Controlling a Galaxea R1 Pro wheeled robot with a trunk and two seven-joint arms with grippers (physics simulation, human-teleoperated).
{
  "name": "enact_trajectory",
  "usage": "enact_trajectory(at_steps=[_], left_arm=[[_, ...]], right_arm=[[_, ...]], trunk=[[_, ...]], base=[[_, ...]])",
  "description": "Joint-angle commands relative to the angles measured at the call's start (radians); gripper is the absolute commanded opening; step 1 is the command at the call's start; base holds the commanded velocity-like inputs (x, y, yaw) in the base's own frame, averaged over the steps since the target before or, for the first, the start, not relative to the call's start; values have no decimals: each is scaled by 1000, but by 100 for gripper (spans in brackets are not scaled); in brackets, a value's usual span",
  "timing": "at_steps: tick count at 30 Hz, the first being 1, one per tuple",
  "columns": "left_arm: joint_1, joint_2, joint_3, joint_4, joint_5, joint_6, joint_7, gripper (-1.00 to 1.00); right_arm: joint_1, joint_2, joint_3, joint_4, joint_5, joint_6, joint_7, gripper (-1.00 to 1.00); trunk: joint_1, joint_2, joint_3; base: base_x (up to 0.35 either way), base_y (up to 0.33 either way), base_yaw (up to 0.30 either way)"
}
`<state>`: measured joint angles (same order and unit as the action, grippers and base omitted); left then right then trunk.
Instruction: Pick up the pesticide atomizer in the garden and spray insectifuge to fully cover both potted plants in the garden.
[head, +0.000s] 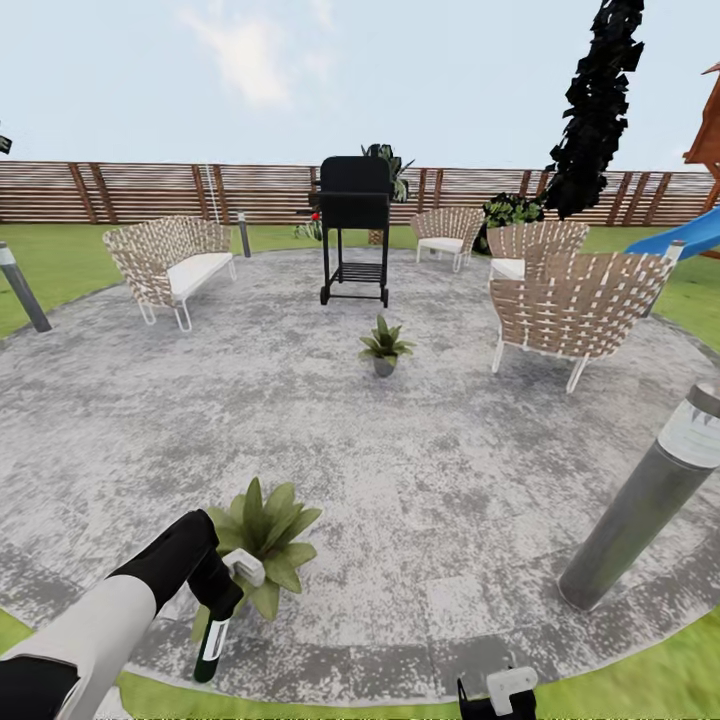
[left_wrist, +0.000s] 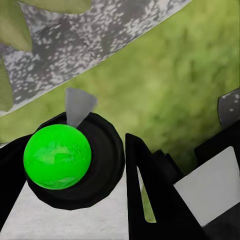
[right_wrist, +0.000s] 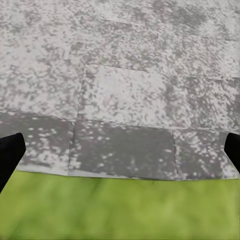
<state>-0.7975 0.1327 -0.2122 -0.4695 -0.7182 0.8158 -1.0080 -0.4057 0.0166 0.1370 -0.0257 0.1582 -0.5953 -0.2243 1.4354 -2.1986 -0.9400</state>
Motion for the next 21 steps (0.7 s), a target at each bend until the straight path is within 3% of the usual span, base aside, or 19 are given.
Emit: enact_trajectory(at_steps=[1,21], left_arm=[[0,1,-3,-3,-8,5,-9,-100],[-1,2,-9,-11,-10,5,-9,-100]], right_arm=[[-1,0,6,1,7,-1,-10,100],[-1,-1,6,1,7,0,-10,100]], trunk=[[4,-7,-6],[76,-140,-93]], base=[[0,0,0],[0,0,0]])
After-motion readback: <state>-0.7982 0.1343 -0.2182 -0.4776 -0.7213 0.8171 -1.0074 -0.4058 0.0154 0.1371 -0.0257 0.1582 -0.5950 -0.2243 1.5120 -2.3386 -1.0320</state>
